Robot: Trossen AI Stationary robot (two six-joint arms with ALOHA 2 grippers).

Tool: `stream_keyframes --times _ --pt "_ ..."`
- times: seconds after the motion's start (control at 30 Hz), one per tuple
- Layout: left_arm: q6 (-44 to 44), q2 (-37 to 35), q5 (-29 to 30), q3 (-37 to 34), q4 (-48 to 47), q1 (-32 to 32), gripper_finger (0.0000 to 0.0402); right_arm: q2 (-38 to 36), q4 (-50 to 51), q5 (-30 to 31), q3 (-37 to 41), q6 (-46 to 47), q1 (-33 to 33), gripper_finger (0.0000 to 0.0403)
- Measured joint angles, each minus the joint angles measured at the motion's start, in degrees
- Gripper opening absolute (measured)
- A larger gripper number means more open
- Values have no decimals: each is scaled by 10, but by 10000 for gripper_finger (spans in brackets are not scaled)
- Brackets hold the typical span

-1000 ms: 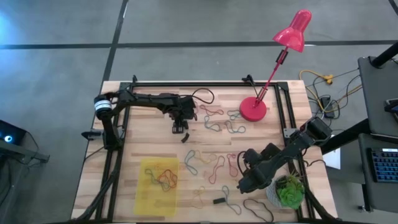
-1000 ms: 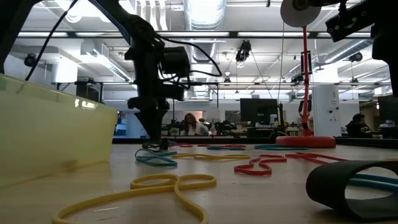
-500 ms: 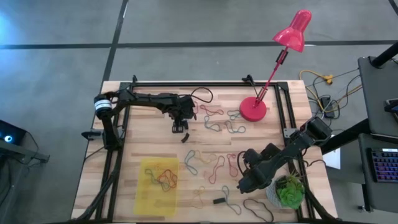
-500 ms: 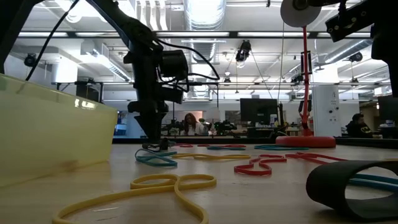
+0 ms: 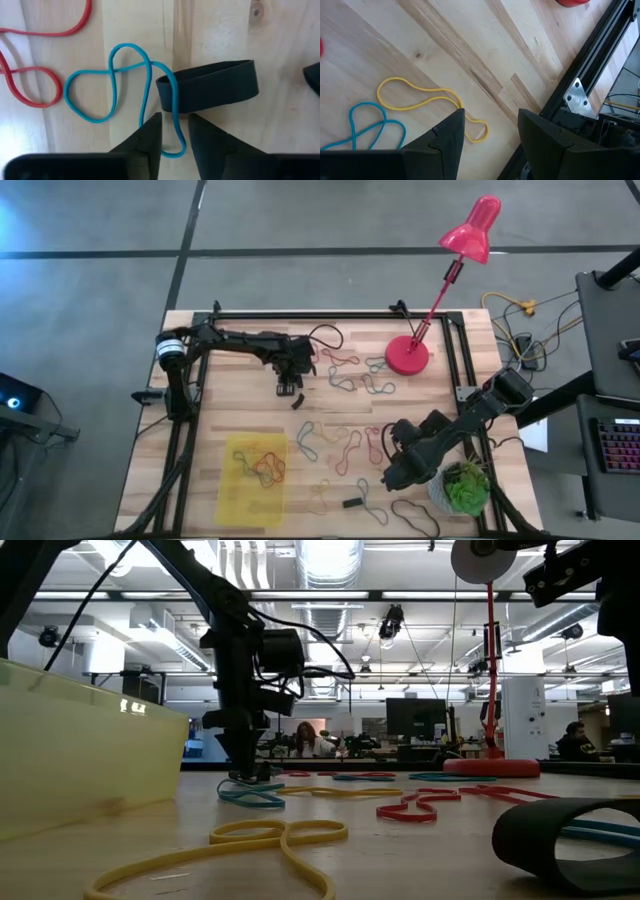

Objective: Pick and place rubber bands into bin
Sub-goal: Put the blue rubber band into the bin

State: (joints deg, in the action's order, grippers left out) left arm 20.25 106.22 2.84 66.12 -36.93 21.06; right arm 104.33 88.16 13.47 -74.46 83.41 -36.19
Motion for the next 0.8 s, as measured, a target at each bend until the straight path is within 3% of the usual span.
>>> stream_keyframes --times 0.2,0.4,0.8 --pt "0 -9 9 -1 -2 1 9 0 0 -2 0 0 0 171" --pt "-6 -42 52 -2 -54 4 1 0 0 0 0 0 0 171" --pt "-127 -309 53 99 -281 -40 0 0 -3 1 0 1 1 171"
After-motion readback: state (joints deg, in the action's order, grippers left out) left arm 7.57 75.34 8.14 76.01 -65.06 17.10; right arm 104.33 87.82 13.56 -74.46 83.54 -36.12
